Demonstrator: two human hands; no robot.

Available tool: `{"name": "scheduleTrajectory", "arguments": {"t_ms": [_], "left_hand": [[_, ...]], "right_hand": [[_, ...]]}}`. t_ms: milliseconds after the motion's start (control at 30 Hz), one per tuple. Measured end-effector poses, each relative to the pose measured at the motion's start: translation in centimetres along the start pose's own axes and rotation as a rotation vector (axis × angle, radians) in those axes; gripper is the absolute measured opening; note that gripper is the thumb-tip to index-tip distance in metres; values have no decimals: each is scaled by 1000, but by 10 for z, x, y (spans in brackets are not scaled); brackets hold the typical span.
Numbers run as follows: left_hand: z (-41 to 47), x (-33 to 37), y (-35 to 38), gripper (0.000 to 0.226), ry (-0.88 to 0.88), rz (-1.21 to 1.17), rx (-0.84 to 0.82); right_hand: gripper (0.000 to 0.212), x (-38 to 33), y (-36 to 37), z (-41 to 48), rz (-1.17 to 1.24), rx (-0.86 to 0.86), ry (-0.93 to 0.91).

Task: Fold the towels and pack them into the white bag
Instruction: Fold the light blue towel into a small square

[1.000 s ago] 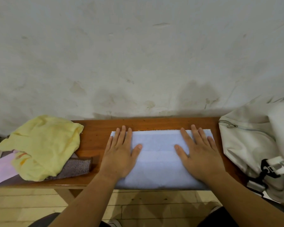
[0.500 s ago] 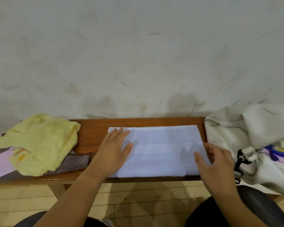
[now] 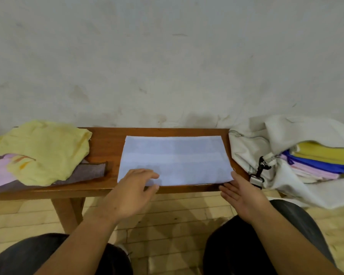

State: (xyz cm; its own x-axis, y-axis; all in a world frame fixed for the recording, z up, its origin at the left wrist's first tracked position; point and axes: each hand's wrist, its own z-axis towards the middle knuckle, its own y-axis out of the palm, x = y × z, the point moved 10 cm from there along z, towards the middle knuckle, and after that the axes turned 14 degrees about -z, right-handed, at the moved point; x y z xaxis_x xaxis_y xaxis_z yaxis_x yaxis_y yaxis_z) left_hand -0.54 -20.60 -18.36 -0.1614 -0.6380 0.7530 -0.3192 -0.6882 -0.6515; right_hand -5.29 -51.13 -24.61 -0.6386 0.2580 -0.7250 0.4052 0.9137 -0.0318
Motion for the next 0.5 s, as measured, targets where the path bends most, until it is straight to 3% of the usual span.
{"name": "scheduleTrajectory", "arguments": {"t_ms": [100,233,333,500], "left_hand": [[3,-4,-9,37,-22,-22,21],[4,-3,0,37,-25,-22,-7],[4,7,16,49,-11,50,-59],[4,10,49,69,-1,207,-183]], "right_hand": [[43,-9,7,2,26,4,25],[40,-27,14,4,-176,76,-39],[34,-39,21,6,-277,128,-102],[31,-63,31,0,-90,105,-182]]}}
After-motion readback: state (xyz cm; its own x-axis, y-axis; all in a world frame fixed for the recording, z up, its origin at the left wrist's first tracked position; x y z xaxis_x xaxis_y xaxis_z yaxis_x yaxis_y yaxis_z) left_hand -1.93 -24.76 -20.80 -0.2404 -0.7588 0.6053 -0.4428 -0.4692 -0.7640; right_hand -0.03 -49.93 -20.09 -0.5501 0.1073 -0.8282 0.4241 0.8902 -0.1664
